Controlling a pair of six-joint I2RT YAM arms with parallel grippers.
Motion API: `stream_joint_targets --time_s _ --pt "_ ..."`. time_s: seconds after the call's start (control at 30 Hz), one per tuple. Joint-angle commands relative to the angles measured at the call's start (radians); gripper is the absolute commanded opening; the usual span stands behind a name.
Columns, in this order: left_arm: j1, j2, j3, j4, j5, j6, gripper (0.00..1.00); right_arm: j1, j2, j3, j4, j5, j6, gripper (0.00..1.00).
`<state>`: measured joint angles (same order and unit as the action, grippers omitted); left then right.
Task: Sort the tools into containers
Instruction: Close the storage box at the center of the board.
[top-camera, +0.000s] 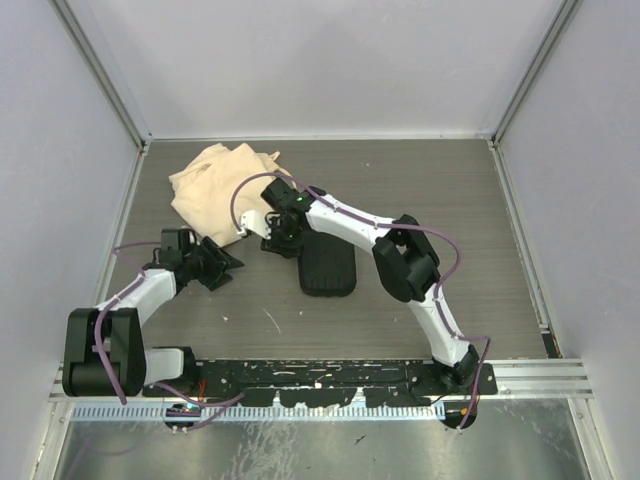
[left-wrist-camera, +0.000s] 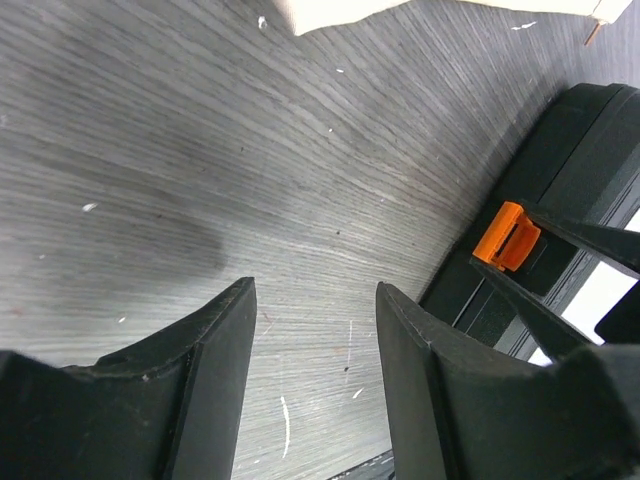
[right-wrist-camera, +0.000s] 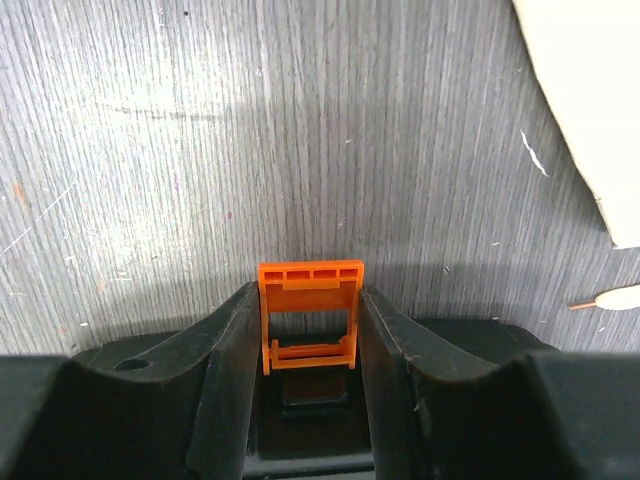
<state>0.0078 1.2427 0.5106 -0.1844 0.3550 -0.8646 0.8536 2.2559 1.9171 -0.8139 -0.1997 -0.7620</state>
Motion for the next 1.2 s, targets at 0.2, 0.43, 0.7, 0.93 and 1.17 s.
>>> stream_joint_targets --time_s 0.2,0.43,0.7,0.93,1.17 --pt "-0.128 0.190 0.060 0.194 0.059 -0.065 0.55 -0.053 -0.201 -0.182 0.255 -0.167 0.130 0.36" --pt "-0.186 0.360 0.071 0.352 0.080 -0.152 0.54 -0.071 -0.253 -0.286 0.352 -0.188 0.172 0.36" --pt "-0.257 0.544 0.128 0.464 0.117 -0.195 0.52 -0.083 -0.304 -0.366 0.395 -0.191 0.175 0.36" --pt "-0.298 0.551 0.146 0.467 0.113 -0.196 0.51 -0.094 -0.318 -0.390 0.409 -0.186 0.184 0.37" --pt "-0.320 0.544 0.146 0.461 0.115 -0.188 0.50 -0.102 -0.344 -0.415 0.455 -0.176 0.207 0.40"
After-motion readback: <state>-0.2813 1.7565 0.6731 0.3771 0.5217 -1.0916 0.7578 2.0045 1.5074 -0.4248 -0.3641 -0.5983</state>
